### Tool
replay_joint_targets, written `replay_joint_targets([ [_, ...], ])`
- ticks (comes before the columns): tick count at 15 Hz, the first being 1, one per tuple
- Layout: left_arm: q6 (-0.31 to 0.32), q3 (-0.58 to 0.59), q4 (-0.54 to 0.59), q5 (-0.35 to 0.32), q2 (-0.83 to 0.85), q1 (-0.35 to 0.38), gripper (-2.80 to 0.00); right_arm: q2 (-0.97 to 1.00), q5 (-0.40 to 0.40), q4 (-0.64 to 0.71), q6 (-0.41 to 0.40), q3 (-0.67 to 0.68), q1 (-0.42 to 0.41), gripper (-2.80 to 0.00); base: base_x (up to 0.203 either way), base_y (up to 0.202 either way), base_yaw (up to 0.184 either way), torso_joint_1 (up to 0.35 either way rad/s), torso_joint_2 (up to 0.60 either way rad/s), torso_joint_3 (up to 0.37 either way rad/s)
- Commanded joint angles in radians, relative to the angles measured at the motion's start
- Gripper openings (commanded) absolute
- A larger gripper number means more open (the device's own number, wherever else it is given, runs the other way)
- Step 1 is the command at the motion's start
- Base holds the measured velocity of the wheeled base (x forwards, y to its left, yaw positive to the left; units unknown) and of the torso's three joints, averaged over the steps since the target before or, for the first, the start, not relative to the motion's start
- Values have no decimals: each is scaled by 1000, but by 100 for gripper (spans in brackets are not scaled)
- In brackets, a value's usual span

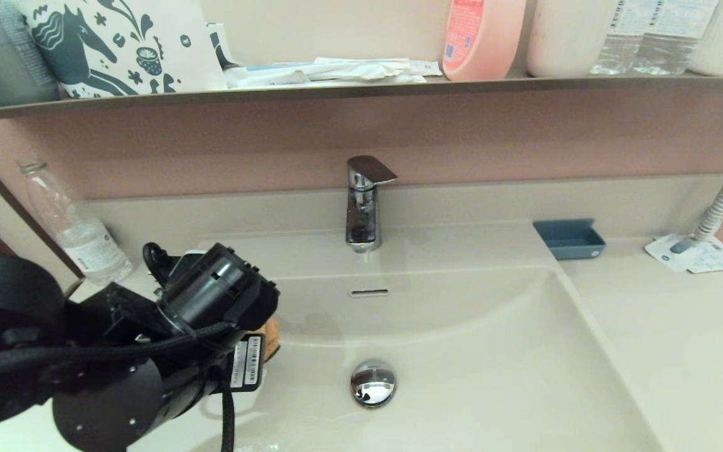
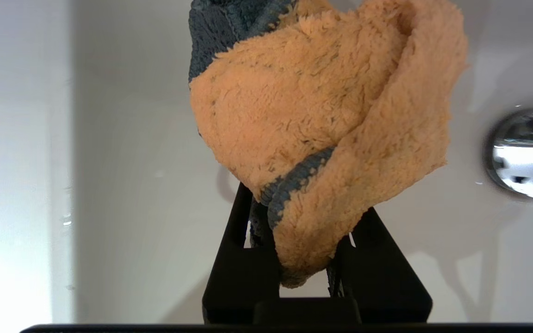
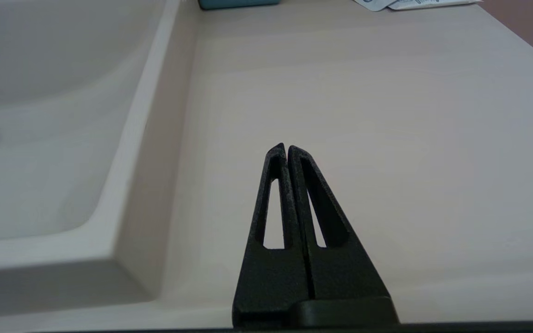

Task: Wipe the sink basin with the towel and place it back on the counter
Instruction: Wipe the sink

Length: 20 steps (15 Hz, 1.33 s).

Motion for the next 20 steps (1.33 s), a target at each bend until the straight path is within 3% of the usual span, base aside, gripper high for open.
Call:
replay_joint_targets([
  [1,-6,43,-1,5,-45,3,-280,1,0,-1,0,0,1,-280,0,0,0,0,0,0],
  [4,-6,88,-153,-38,-44,56,-280,1,0,-1,0,0,1,-280,0,0,0,0,0,0],
  [6,45,141,-239,-85,-37,88,-280,1,0,-1,0,0,1,-280,0,0,0,0,0,0],
  [12,91,214,-484,-91,32,135,-280,1,0,-1,0,0,-1,-280,0,0,0,0,0,0],
  [20,87,223,-713,-79,225,107,-280,1,0,-1,0,0,-1,-280,0,0,0,0,0,0],
])
